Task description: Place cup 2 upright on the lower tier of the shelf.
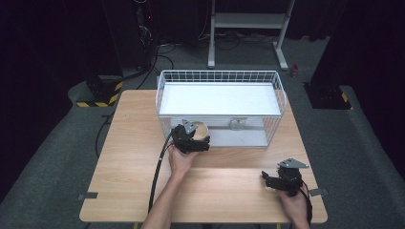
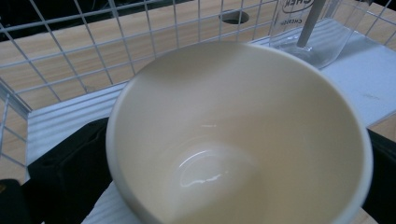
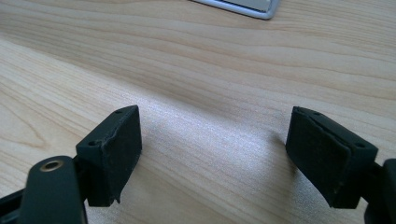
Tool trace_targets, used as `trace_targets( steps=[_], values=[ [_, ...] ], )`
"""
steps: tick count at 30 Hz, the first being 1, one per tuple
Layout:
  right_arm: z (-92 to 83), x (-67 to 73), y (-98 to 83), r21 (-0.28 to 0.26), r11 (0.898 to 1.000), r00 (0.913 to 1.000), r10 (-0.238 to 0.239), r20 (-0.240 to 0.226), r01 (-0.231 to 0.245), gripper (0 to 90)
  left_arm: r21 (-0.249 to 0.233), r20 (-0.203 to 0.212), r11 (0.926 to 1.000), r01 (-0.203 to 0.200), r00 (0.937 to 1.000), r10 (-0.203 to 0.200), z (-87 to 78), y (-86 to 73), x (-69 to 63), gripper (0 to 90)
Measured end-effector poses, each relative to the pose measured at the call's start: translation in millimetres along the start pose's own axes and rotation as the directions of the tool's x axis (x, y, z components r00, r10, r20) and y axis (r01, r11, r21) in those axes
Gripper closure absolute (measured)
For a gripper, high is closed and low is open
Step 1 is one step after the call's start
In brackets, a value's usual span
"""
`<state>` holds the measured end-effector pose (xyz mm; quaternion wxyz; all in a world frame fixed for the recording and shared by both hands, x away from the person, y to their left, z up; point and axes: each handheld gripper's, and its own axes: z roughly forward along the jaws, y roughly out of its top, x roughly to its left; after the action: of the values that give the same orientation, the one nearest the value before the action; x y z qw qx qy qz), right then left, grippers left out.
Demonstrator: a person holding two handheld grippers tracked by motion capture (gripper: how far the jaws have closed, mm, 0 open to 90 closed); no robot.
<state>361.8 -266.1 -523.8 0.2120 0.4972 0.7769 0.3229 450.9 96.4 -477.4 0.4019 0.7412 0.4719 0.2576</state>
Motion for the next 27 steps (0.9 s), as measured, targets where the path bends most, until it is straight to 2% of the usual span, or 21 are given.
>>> trace_targets(
  steps=[1, 2, 8, 13, 16, 27],
  values=[
    [0.1, -0.4, 0.1, -0.001, 1.0, 1.0, -0.005, 0.0, 0.005, 18.3, 0.001, 0.007, 0.9999, 0.01, 0.9999, -0.01, -0.5, -0.7, -0.5, 0.3],
    [0.1, -0.4, 0.1, -0.001, 1.0, 1.0, -0.006, 0.0, 0.006, 18.3, 0.004, 0.005, 1.0, -0.005, 1.0, 0.004, -2.1, -1.5, 0.6, 0.4],
    [0.1, -0.4, 0.1, -0.001, 1.0, 1.0, -0.005, 0.0, 0.005, 18.3, 0.0, 0.017, 1.0, -0.001, 0.9999, 0.001, -8.3, -5.7, 2.3, 1.6],
    [0.1, -0.3, 0.1, -0.001, 1.0, 1.0, -0.004, 0.0, 0.004, 18.3, 0.008, 0.026, 0.9999, 0.007, 0.9996, -0.007, -13.0, -9.0, 2.3, 6.4],
    [0.1, -0.2, 0.1, -0.001, 1.0, 1.0, -0.004, 0.0, 0.004, 18.3, -0.006, 0.024, 1.0, -0.007, 0.9997, 0.008, -16.6, -10.5, 1.2, 10.5],
    [0.1, -0.3, 0.1, -0.001, 1.0, 1.0, -0.006, 0.0, 0.006, 18.3, 0.029, 0.031, 0.9995, -0.012, 0.9995, 0.011, -20.3, -20.6, 1.9, 15.0]
  ],
)
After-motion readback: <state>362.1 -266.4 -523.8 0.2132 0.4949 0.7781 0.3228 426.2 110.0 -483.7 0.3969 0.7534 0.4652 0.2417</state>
